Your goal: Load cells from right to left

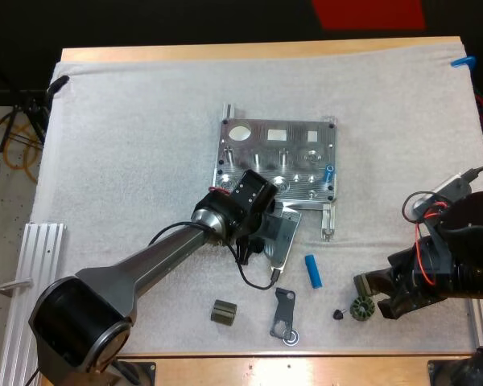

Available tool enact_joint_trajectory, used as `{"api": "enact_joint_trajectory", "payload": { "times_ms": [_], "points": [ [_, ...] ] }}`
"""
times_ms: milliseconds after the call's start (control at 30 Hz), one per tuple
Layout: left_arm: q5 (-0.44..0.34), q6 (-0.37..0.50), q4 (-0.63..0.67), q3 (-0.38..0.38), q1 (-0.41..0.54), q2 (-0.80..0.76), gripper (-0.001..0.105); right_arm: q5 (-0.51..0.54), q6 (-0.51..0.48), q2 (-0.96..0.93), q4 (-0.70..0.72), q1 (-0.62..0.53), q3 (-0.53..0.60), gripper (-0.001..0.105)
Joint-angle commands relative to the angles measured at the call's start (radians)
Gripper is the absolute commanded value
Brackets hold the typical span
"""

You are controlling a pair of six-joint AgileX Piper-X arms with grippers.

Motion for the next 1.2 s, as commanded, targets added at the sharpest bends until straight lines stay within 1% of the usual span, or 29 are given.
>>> {"api": "enact_joint_trajectory", "payload": {
  "times_ms": [0, 167, 200, 267, 300, 333, 367, 433, 567, 633, 700, 800, 867, 1167],
  "points": [
    [0.036, 0.004, 0.0, 0.001, 0.001, 0.005, 0.06, 0.005, -0.007, -0.006, 0.039, 0.0, 0.0, 0.044],
    [0.019, 0.004, 0.0, 0.001, 0.001, 0.027, 0.06, 0.005, -0.007, -0.006, 0.039, 0.0, 0.0, 0.044],
    [0.018, 0.004, 0.002, 0.001, 0.001, 0.033, 0.056, 0.005, -0.007, -0.006, 0.039, 0.0, 0.0, 0.044],
    [0.015, 0.004, 0.013, 0.001, 0.001, 0.035, 0.044, 0.005, -0.007, -0.006, 0.039, 0.0, 0.0, 0.044],
    [0.015, 0.004, 0.019, 0.001, 0.001, 0.034, 0.036, 0.005, -0.007, -0.006, 0.039, 0.0, 0.0, 0.044],
    [0.015, 0.004, 0.024, 0.001, 0.001, 0.034, 0.025, 0.005, -0.007, -0.006, 0.039, 0.0, 0.0, 0.044],
    [0.015, 0.004, 0.027, 0.001, 0.001, 0.034, 0.02, 0.005, -0.007, -0.006, 0.039, 0.0, 0.0, 0.044],
    [0.015, -0.005, 0.042, 0.001, 0.001, 0.034, 0.001, 0.005, -0.007, -0.006, 0.039, 0.0, 0.0, 0.044],
    [0.005, -0.024, 0.061, 0.001, 0.001, 0.034, 0.0, 0.009, -0.007, -0.006, 0.039, 0.0, 0.0, 0.044],
    [-0.038, -0.063, 0.06, 0.001, 0.001, 0.029, 0.0, 0.019, -0.007, -0.006, 0.039, 0.0, 0.0, 0.044],
    [-0.064, -0.097, 0.063, 0.001, 0.001, 0.018, 0.0, 0.028, -0.007, -0.006, 0.039, 0.0, 0.0, 0.044],
    [-0.064, -0.148, 0.086, 0.001, 0.001, -0.017, 0.0, 0.029, -0.007, -0.006, 0.039, 0.0, 0.0, 0.044],
    [-0.064, -0.165, 0.108, 0.001, 0.001, -0.04, 0.0, 0.032, -0.007, -0.006, 0.039, 0.0, 0.0, 0.044],
    [-0.064, -0.284, 0.313, 0.001, 0.001, -0.176, 0.0, 0.034, -0.007, -0.006, 0.037, 0.0, 0.0, 0.044]
  ]
}}
